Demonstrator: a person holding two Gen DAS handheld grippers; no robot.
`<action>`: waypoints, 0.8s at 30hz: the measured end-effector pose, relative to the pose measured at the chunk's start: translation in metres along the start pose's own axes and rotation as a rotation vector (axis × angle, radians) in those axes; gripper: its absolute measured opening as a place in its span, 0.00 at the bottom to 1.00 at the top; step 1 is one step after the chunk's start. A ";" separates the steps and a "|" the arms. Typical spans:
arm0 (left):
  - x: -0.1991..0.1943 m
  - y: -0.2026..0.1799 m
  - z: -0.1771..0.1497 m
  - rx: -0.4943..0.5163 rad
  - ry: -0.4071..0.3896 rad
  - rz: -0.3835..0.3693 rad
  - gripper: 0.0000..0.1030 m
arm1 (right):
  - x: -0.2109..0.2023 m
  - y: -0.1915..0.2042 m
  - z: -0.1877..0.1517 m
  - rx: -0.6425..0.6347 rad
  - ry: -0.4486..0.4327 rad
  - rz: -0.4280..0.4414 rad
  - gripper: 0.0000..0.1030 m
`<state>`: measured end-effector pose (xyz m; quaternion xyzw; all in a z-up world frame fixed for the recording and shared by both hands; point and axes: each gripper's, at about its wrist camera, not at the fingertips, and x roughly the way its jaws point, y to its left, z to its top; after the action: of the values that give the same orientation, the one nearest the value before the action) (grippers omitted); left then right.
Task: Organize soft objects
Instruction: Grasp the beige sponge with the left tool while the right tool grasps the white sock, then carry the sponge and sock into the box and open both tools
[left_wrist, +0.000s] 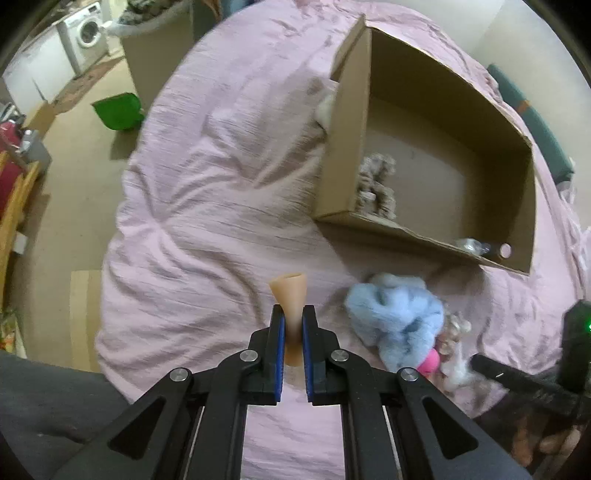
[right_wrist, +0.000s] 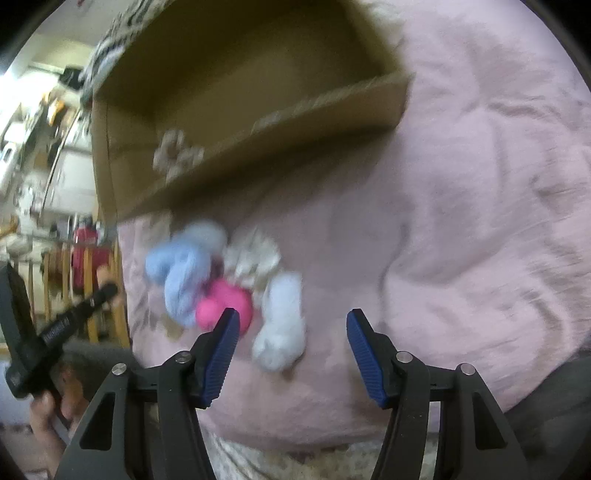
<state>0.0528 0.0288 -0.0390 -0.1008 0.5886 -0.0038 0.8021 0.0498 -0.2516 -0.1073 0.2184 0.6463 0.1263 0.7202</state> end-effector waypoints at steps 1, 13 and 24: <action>-0.003 0.001 0.001 0.004 0.005 -0.006 0.07 | 0.005 0.004 -0.001 -0.015 0.020 -0.002 0.62; 0.010 -0.030 -0.006 0.106 0.002 -0.027 0.07 | 0.033 0.029 -0.006 -0.174 0.057 -0.128 0.33; -0.011 -0.025 -0.007 0.101 -0.050 -0.042 0.07 | -0.010 0.030 -0.019 -0.198 0.006 -0.068 0.30</action>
<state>0.0453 0.0049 -0.0269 -0.0724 0.5651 -0.0477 0.8205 0.0329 -0.2272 -0.0850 0.1238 0.6399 0.1660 0.7400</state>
